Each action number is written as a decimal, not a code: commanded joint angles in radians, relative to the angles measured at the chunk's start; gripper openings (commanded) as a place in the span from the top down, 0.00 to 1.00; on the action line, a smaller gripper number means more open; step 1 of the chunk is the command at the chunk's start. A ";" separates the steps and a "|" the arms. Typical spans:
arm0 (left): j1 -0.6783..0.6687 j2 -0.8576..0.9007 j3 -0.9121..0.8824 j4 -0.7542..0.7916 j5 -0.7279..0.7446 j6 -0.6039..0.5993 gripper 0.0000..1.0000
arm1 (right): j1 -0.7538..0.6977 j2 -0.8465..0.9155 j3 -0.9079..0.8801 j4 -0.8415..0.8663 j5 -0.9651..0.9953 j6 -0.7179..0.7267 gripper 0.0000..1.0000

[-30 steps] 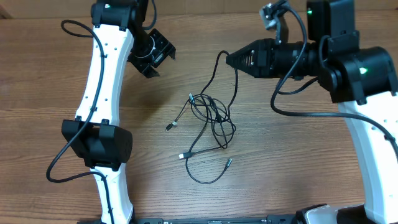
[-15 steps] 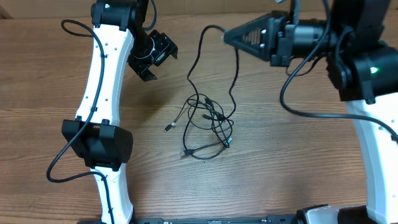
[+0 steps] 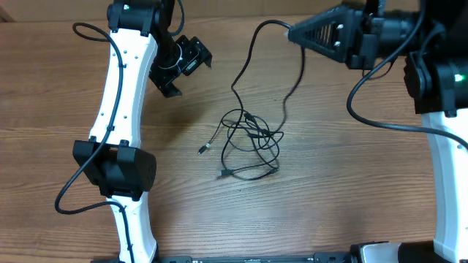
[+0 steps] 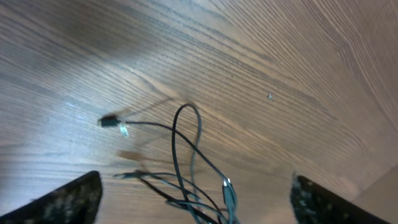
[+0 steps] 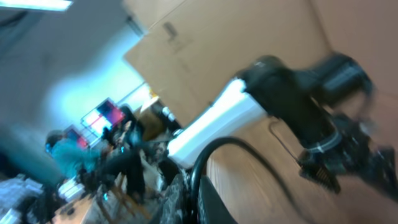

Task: Untangle cables

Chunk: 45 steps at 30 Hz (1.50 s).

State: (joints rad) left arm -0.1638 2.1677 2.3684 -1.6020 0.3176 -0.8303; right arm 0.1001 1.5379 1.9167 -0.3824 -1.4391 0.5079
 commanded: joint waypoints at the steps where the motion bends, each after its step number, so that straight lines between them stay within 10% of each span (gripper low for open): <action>1: -0.006 -0.002 0.007 -0.011 -0.003 0.100 0.02 | -0.010 -0.025 0.022 0.176 -0.069 0.297 0.96; 5: -0.006 -0.002 0.007 -0.019 0.108 0.185 0.03 | -0.017 -0.024 0.021 0.256 -0.058 0.381 0.96; 10: 0.012 -0.016 0.017 0.031 0.299 0.304 0.07 | -0.017 -0.001 0.018 -0.079 0.068 0.238 0.96; 15: 0.019 -0.108 0.025 0.065 0.284 0.411 0.07 | -0.016 0.036 0.018 -0.430 0.362 0.100 0.96; 24: 0.012 -0.248 0.025 0.114 0.125 0.460 0.06 | -0.015 0.051 0.018 -0.549 0.512 0.066 0.96; 39: -0.048 -0.236 0.023 0.076 0.154 -0.467 0.05 | 0.108 0.051 0.018 -0.537 0.504 0.032 0.96; 45: -0.055 -0.236 0.023 0.101 0.154 -0.639 0.04 | 0.178 0.051 0.018 -0.482 0.505 0.006 0.96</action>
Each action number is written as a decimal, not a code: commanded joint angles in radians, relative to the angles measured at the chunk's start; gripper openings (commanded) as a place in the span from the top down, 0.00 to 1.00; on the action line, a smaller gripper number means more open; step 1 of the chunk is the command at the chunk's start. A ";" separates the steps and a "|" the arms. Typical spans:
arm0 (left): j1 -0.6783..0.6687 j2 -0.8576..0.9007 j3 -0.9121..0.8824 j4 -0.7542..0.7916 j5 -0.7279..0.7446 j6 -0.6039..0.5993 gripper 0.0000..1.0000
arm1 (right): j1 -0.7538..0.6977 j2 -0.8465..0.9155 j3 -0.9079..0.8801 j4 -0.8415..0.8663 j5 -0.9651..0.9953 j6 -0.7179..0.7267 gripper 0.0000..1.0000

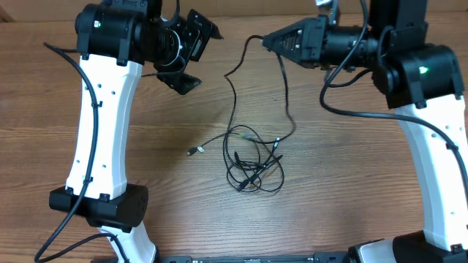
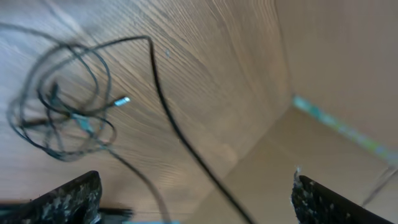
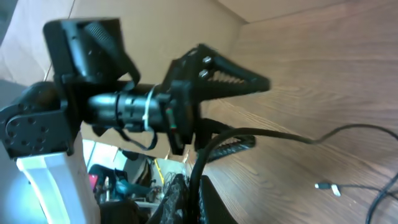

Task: Untangle cables

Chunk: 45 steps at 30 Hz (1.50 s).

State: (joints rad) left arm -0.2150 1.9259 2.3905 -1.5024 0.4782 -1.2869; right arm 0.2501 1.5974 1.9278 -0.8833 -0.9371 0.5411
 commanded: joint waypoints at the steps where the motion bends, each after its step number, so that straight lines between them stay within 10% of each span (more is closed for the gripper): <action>1: -0.004 0.006 0.001 0.002 -0.006 -0.200 0.04 | 0.037 -0.008 0.007 0.029 0.003 -0.027 0.96; 10: -0.005 0.011 0.001 0.008 0.133 -0.348 0.13 | 0.087 -0.008 0.007 0.100 0.002 -0.026 0.96; 17: -0.005 0.012 0.001 0.011 0.147 -0.344 0.40 | 0.092 -0.008 0.007 0.119 0.002 -0.026 0.96; 27: -0.005 0.017 0.000 0.011 0.143 -0.335 0.35 | 0.092 -0.008 0.007 0.208 0.002 -0.019 0.96; 45: -0.004 0.028 0.000 0.011 0.109 -0.333 0.55 | 0.089 -0.008 0.007 0.319 0.002 0.012 0.96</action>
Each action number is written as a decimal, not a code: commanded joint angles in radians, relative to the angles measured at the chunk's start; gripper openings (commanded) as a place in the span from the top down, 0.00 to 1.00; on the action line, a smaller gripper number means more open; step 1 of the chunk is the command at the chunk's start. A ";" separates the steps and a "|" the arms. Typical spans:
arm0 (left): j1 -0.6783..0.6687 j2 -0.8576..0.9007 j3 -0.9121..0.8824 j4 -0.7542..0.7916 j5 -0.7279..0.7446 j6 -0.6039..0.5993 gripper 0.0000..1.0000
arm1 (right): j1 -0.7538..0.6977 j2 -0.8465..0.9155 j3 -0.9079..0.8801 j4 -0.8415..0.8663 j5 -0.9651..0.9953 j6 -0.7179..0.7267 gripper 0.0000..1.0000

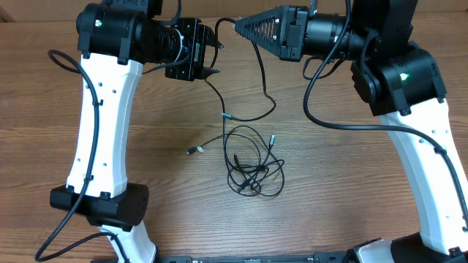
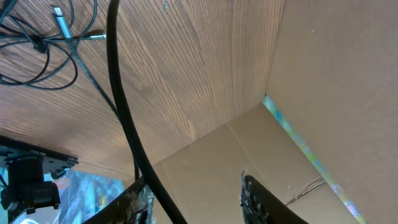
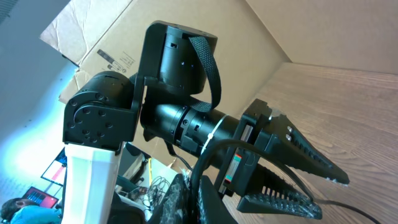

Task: Untangle cables

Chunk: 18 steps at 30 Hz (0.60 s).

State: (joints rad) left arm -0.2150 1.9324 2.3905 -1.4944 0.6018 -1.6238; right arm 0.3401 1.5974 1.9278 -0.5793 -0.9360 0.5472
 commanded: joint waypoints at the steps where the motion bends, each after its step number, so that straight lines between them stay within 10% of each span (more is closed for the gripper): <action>1: -0.004 0.024 0.000 0.003 -0.014 0.004 0.56 | -0.001 -0.008 0.007 0.015 0.000 0.006 0.96; 18: -0.004 0.038 0.000 0.001 -0.036 0.008 0.67 | -0.001 -0.008 0.007 0.029 0.000 0.006 0.96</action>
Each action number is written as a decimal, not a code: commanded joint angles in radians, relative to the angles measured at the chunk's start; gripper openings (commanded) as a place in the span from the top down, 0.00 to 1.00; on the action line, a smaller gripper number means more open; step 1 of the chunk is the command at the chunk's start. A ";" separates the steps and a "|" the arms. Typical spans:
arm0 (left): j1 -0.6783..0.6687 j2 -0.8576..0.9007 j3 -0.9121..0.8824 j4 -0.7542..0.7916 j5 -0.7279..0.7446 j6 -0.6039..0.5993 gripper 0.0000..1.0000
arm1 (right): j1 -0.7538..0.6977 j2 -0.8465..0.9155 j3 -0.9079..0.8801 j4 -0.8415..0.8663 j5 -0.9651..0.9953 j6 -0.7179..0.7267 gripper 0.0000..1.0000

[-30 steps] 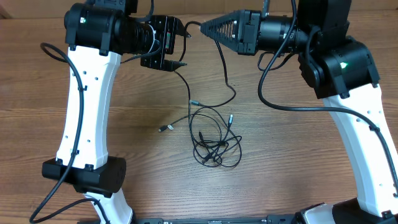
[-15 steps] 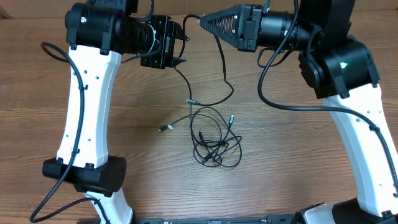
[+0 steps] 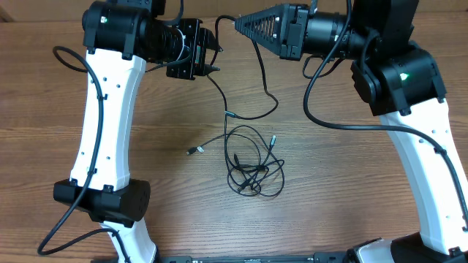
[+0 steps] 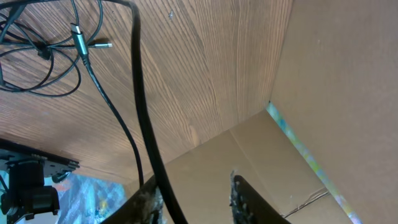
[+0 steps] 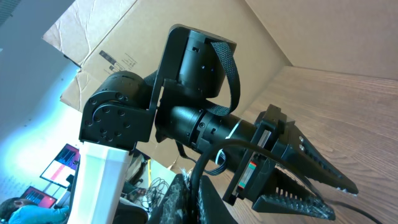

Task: Untangle cables

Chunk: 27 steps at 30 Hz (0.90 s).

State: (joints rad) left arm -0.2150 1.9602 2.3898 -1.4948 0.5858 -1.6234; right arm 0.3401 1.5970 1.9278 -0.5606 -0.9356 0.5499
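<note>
The thin black cables lie in a tangle (image 3: 252,164) at mid-table. One strand rises from the tangle to my left gripper (image 3: 214,60) at the back centre. A thicker cable (image 3: 267,80) loops up to my right gripper (image 3: 238,22), which is shut on it (image 5: 194,186). In the left wrist view the thick cable (image 4: 140,93) passes between my left gripper's (image 4: 194,199) fingers, against the left finger (image 4: 149,202). The jaws are narrowed but a gap remains. A silver plug (image 4: 81,43) hangs on a strand below.
A loose plug end (image 3: 194,150) lies left of the tangle on the wooden table (image 3: 365,183). A cardboard wall (image 4: 311,93) stands behind the table's back edge. Both arms' white links flank the tangle.
My left gripper's jaws have narrowed a little around the thick cable, and the left arm has shifted slightly. The right gripper and the tangle look unchanged.
At first my right gripper held a cable end at the back right, with the left open at the back left. Then the right was farther left with the cable. Then both met at the back centre, the cable between the left's narrowing fingers, as now.
</note>
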 commanded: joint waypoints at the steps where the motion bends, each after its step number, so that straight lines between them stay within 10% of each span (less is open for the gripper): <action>1: -0.004 0.010 0.001 0.001 -0.021 0.008 0.67 | -0.001 -0.008 0.007 0.010 0.000 0.003 0.96; 27: -0.004 0.010 0.001 -0.001 -0.071 0.008 0.74 | -0.001 -0.008 0.007 0.006 0.000 0.003 0.96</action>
State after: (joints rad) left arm -0.2150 1.9602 2.3898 -1.4956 0.5365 -1.6234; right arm 0.3401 1.5974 1.9278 -0.5617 -0.9356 0.5499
